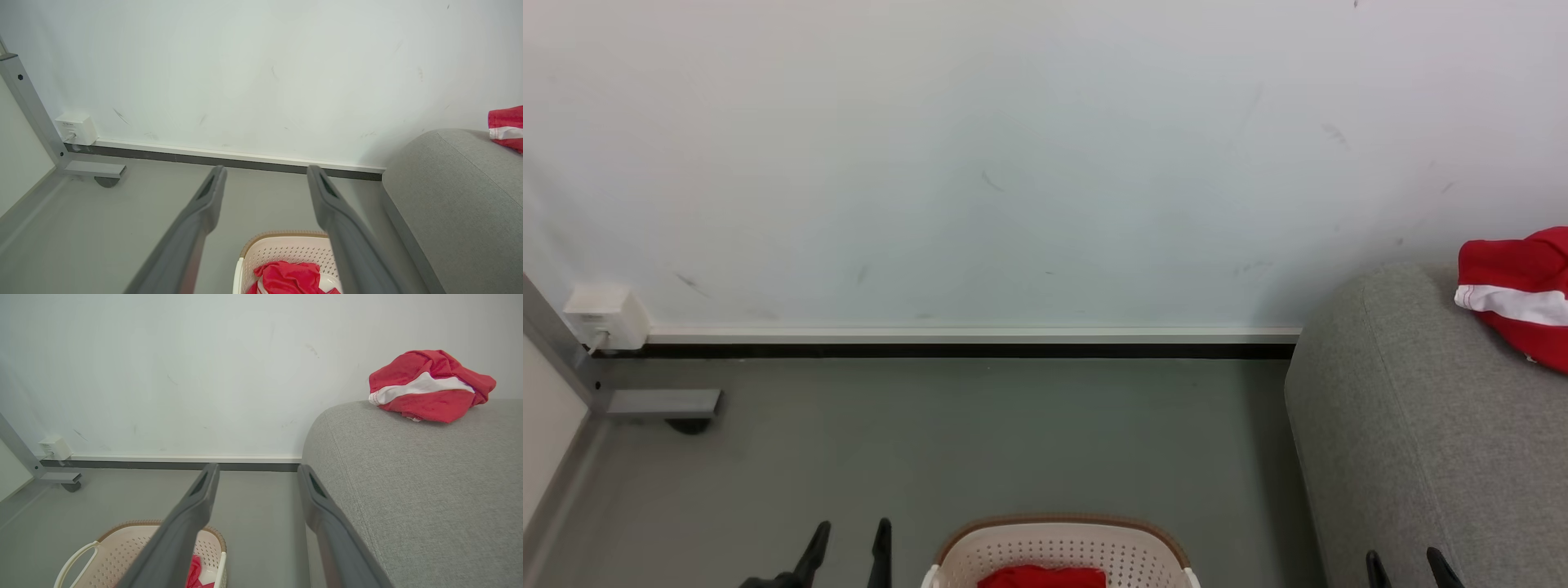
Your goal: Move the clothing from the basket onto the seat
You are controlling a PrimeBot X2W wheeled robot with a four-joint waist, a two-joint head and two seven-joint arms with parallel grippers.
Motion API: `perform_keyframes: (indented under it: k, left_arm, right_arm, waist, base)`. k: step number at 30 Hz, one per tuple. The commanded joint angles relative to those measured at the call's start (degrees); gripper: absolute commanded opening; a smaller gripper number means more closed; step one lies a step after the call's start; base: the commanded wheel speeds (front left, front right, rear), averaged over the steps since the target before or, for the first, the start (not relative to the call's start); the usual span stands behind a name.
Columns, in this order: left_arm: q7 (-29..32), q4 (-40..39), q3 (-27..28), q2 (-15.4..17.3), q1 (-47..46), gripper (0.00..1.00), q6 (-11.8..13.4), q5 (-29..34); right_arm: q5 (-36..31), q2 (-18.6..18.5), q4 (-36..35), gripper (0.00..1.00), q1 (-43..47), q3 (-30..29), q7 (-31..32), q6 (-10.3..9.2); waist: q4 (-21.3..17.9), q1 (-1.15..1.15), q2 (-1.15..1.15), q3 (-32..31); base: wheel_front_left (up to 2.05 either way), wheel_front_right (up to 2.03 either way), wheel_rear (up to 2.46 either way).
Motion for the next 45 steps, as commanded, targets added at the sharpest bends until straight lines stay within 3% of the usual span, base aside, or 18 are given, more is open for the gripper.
perform_keyframes:
  k: [1, 25, 36, 45]
  left_arm:
    - [0.0, 0.0, 0.1, 0.2, -0.1, 1.00, -0.1, 0.8]
    - [0.0, 0.3, -0.9, 0.0, -0.7, 1.00, -0.1, -0.4]
    - [0.0, 1.7, -4.9, 0.0, -4.3, 1.00, 0.0, -0.1]
    - [0.2, 14.8, -12.8, 0.1, -13.1, 1.00, 0.5, 0.2]
  right_arm:
    - [-0.1, 0.1, -0.1, 1.00, 0.3, 0.1, 0.0, -0.15]
    - [0.3, -0.8, 0.1, 1.00, -0.7, 0.7, 0.0, -0.15]
    - [0.9, -2.3, -2.1, 1.00, -3.0, 1.7, 0.0, -0.16]
    - [1.9, -3.4, -5.5, 1.00, -7.4, 2.0, 0.0, -0.15]
  waist:
    - [0.0, 0.00, 0.00, 0.0]
    - [-0.7, 0.00, 0.00, 0.8]
    - [-3.9, 0.00, 0.00, 5.2]
    - [-8.9, 0.00, 0.00, 13.9]
  base:
    - [0.00, 0.00, 0.00]
    - [0.00, 0.00, 0.00]
    - [0.00, 0.00, 0.00]
    - [0.00, 0.00, 0.00]
